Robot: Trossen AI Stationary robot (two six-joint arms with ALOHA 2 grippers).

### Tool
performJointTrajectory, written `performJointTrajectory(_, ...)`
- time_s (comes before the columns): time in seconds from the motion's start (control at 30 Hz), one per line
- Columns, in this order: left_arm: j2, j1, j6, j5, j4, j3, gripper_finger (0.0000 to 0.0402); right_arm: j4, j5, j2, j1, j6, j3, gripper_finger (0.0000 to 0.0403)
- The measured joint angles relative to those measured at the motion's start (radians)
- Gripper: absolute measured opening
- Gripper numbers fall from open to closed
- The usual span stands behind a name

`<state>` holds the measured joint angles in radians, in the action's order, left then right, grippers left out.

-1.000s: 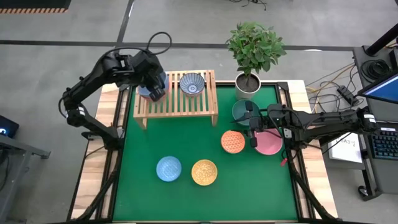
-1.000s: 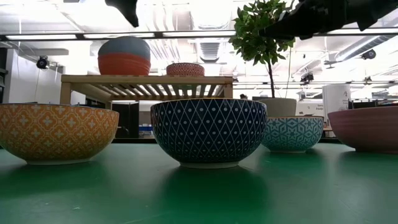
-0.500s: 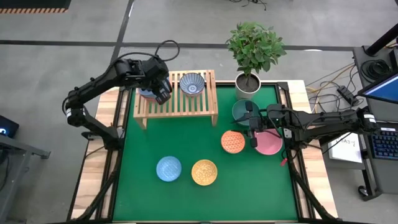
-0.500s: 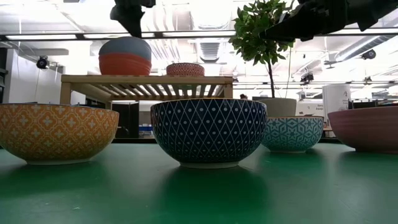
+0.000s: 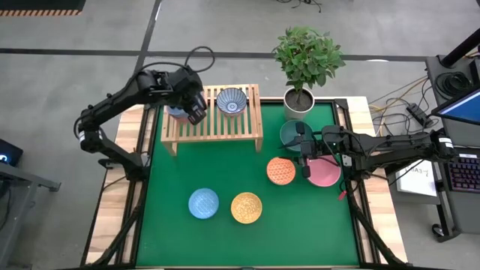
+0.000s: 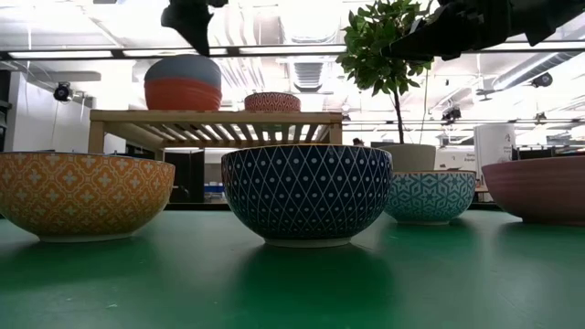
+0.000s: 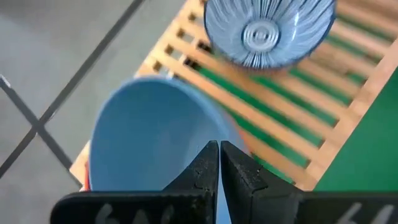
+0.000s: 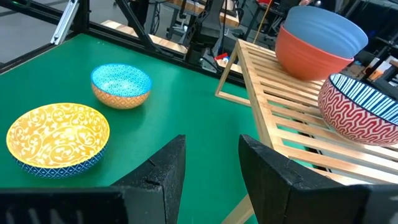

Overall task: Place and stack bowls onto a shelf
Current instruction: Stack the blue bowl in the orange bowl on the shelf

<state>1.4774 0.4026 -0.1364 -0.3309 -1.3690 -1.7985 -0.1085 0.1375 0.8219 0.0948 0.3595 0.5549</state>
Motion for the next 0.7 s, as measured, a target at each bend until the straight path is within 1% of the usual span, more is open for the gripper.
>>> performJointTrajectory(0.17, -0.001, -0.021, -0.005, 0.008, 0.019, -0.034, 0.0000, 0.000, -0.002, 0.000, 0.000, 0.000, 0.000, 0.0139)
performJointTrajectory(0.7, 0.008, -0.036, -0.055, 0.008, 0.012, 0.000, 0.0000, 0.000, -0.006, 0.000, 0.000, 0.000, 0.000, 0.0139)
